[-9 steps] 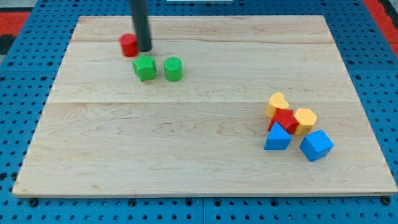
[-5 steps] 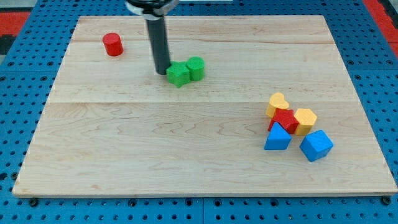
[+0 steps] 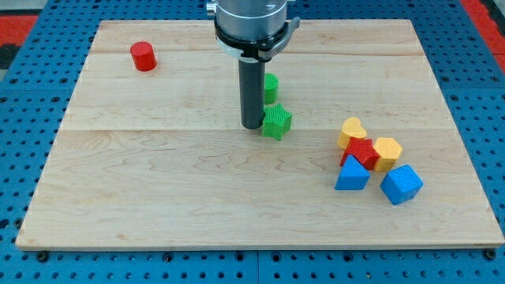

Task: Move the green star to the group of blocks

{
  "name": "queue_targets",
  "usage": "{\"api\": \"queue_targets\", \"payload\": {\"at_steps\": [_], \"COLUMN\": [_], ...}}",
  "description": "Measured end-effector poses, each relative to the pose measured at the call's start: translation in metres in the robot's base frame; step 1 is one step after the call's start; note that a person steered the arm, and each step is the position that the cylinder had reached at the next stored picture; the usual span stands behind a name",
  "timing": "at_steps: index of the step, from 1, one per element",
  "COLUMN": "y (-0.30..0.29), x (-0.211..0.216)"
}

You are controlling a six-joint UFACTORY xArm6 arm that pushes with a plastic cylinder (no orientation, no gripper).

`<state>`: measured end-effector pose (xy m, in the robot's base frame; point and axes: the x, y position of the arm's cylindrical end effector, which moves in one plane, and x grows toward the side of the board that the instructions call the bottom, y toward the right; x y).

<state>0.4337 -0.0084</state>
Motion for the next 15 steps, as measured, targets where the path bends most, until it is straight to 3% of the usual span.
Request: {"api": "queue_targets", "payload": {"at_steps": [4,7,8,10,11,13,15], "y": [-0.054,-0.144,-0.131,0.015,0.033,0.074,0.112], "x": [-0.001,-0.051,-0.075,-0.009,0.004,-0.02,0.042]}}
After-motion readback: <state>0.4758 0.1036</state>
